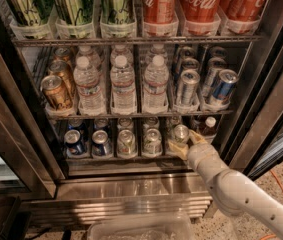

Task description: Pick 7up can from bottom shelf of fridge

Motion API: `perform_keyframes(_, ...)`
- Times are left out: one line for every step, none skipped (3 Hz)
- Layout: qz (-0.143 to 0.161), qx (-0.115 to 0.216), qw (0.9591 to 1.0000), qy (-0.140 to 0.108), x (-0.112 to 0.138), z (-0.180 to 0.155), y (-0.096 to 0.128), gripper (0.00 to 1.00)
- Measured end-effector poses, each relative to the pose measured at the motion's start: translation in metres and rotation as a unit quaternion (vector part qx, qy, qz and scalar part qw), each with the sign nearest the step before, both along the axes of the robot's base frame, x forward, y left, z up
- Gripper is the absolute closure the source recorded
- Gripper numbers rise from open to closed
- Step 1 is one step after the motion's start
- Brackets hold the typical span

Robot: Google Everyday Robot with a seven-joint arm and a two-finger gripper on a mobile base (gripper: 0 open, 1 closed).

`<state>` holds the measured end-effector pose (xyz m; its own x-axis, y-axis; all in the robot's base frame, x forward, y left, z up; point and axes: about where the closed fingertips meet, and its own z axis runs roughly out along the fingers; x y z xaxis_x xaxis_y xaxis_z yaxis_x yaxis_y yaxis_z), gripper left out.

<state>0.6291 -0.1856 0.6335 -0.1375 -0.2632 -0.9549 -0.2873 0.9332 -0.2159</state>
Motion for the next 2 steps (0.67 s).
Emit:
perform_keyframes(0.055,-0.014,0.9984,-0.002,-0.012,0.042,0.005,1.00)
perform_keyframes(0.110,-0.023,0.9937,-0.004,-0.032,0.069,0.016,1.00)
